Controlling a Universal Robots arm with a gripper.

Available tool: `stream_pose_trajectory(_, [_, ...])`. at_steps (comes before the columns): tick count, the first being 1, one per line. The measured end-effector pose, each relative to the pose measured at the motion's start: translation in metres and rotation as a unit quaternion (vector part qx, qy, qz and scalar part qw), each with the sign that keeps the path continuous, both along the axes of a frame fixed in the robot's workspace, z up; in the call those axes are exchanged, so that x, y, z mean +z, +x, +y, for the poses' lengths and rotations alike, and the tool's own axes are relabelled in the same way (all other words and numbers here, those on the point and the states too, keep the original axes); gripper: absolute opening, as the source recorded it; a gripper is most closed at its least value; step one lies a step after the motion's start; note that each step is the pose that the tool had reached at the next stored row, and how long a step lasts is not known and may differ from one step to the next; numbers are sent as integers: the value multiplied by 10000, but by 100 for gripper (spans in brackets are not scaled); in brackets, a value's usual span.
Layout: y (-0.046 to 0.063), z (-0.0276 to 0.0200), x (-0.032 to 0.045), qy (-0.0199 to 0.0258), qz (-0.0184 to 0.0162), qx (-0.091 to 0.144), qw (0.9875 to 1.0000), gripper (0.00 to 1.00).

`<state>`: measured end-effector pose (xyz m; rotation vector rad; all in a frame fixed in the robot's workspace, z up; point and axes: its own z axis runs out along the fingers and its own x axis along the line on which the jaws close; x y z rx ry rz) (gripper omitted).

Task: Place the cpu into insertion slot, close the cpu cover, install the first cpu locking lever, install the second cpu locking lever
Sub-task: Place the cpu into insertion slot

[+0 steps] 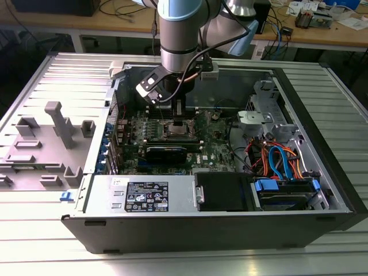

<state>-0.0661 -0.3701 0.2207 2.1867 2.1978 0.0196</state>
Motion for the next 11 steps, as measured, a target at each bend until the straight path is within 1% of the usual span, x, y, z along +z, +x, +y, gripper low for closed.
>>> stream_pose_trajectory(4, [0, 0, 0, 0, 6, 0, 10000, 12])
stream_pose_trajectory(11, [0, 0, 0, 0, 7, 0, 10000, 12])
